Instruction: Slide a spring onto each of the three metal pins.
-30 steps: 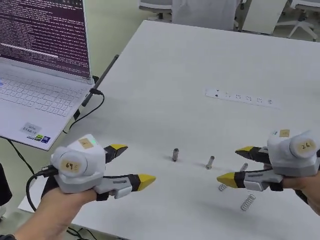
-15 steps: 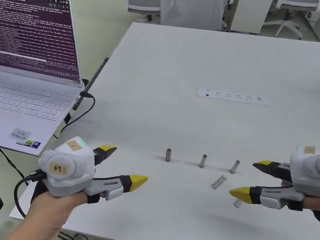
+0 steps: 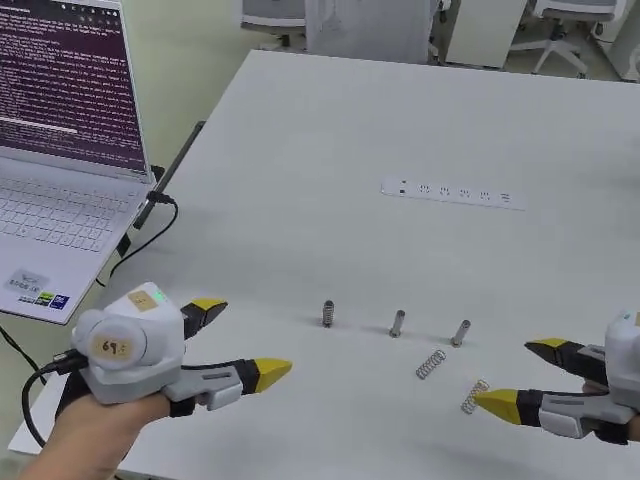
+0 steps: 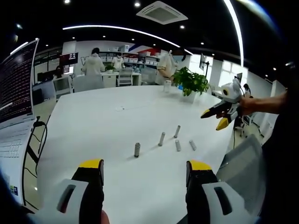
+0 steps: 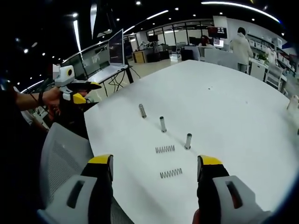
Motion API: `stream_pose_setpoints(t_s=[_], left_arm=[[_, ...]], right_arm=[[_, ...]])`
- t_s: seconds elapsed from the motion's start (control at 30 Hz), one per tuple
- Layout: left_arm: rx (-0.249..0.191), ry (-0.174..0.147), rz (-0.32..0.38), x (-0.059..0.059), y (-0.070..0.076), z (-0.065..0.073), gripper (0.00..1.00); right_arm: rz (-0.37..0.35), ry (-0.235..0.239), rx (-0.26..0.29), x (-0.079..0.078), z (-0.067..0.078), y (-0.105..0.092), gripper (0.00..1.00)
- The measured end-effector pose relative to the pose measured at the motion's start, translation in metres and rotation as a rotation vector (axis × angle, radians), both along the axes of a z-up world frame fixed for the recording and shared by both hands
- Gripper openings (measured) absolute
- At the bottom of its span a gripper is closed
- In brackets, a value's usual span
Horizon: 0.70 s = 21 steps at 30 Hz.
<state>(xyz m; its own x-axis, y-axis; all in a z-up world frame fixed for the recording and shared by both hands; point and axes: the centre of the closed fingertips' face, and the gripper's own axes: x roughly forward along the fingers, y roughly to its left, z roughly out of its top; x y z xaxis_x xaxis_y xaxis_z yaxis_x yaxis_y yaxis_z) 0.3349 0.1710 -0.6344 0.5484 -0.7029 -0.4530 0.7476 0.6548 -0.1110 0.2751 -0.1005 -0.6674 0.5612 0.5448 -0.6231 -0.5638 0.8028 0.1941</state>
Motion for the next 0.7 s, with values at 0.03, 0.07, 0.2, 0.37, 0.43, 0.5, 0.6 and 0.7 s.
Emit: stream_pose_setpoints(t_s=[0.03, 0.07, 0.2, 0.37, 0.43, 0.5, 0.6, 0.7], left_arm=[[0.0, 0.0, 0.0, 0.0, -0.001, 0.0, 0.68], [0.001, 0.001, -0.002, 0.0, -0.001, 0.0, 0.68], [0.003, 0.003, -0.011, 0.0, -0.006, 0.0, 0.68], [0.002, 0.002, -0.027, 0.001, -0.012, 0.001, 0.68], [0.004, 0.001, -0.033, 0.001, -0.015, 0.001, 0.68], [0.004, 0.001, -0.043, 0.002, -0.018, 0.001, 0.68], [0.005, 0.002, -0.058, 0.001, -0.024, 0.0, 0.68], [0.007, 0.003, -0.071, 0.001, -0.028, -0.001, 0.68]], right_arm=[[-0.006, -0.003, 0.001, -0.001, 0.0, -0.002, 0.72], [-0.011, -0.004, 0.003, -0.001, 0.001, -0.002, 0.72], [-0.021, -0.007, 0.008, -0.005, 0.001, -0.004, 0.73], [-0.034, -0.007, 0.011, -0.007, 0.002, -0.006, 0.74], [-0.036, -0.006, 0.014, -0.008, 0.002, -0.006, 0.74], [-0.036, -0.008, 0.013, -0.008, 0.002, -0.007, 0.74], [-0.043, -0.011, 0.015, -0.008, 0.003, -0.009, 0.74], [-0.048, -0.01, 0.017, -0.009, 0.003, -0.011, 0.74]])
